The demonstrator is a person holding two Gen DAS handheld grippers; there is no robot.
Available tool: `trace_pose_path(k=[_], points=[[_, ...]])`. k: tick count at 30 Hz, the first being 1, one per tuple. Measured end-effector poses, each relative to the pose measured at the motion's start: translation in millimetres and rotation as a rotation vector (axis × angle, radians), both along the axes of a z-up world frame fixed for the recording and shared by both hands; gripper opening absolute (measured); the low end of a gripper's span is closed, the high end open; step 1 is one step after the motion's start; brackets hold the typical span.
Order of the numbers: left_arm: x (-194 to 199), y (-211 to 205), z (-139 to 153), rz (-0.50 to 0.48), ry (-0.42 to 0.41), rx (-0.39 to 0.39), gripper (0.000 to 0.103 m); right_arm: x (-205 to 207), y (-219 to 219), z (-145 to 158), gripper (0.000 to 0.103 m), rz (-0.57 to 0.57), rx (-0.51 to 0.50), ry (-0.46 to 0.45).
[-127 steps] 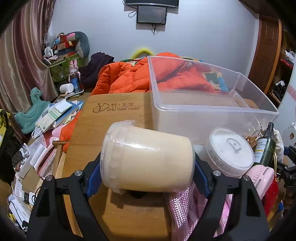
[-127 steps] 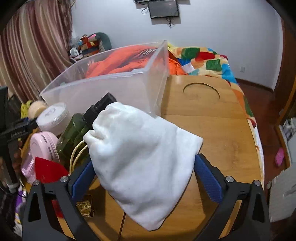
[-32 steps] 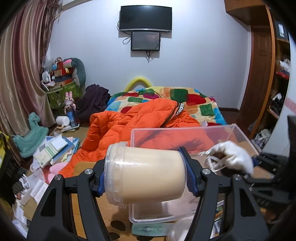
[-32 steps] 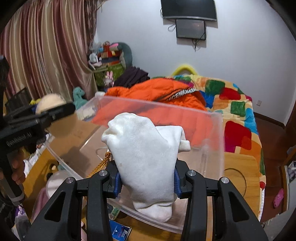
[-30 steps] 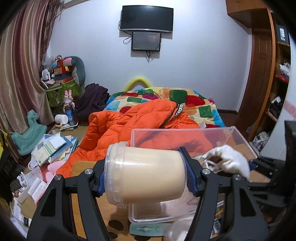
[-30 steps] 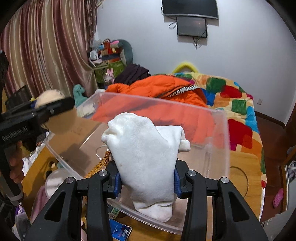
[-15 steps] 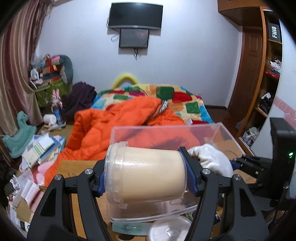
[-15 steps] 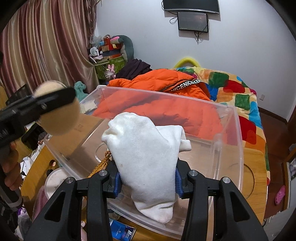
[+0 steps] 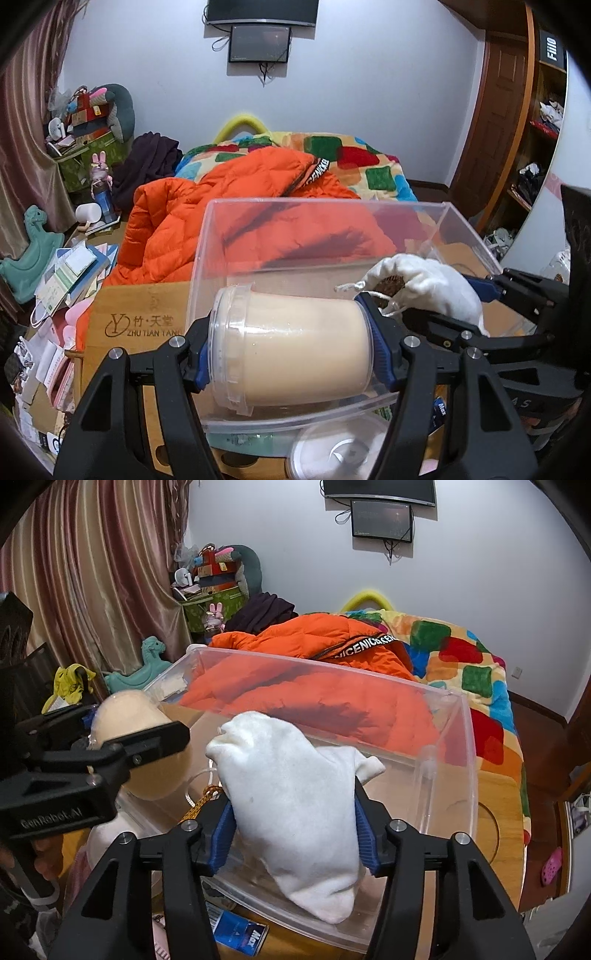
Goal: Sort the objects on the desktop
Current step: 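Lower the white cloth bag into the clear box with the right tool while the left lowers the jar, then withdraw both tools from the box toward the remaining table items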
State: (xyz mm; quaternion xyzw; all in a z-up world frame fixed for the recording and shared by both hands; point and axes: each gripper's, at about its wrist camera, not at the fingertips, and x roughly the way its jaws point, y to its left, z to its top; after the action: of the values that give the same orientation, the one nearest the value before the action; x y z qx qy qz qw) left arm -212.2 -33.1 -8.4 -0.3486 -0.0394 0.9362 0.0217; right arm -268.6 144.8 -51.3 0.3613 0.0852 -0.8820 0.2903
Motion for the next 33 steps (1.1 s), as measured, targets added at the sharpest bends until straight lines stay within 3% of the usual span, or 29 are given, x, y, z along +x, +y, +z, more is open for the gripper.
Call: trace_pose_path(k=[7,9,11,15,22,33], points=[[2,5,-2,-0.006,-0.008,-0.040,0.066,5,0,2,0.054,-0.009,0.029,0.019],[0,6,-2,-0.012,-0.015,-0.045,0.066,8,2,5,0.073,-0.014,0.036,0.041],[0,7,-2,-0.027,-0.024,-0.038,0.066,16,4,11,0.082,-0.022,0.040,0.092],[8,11,7,-0.006,0.024,-0.085,0.066,27,4,20,0.082,-0.017,0.074,0.152],[27,15,26,-0.016,0.083,-0.123,0.074,33,18,28,0.082,-0.053,0.048,0.154],[65,12,35,-0.013,0.103,-0.115,0.084,67,59,48,0.084,-0.117,-0.003,0.185]])
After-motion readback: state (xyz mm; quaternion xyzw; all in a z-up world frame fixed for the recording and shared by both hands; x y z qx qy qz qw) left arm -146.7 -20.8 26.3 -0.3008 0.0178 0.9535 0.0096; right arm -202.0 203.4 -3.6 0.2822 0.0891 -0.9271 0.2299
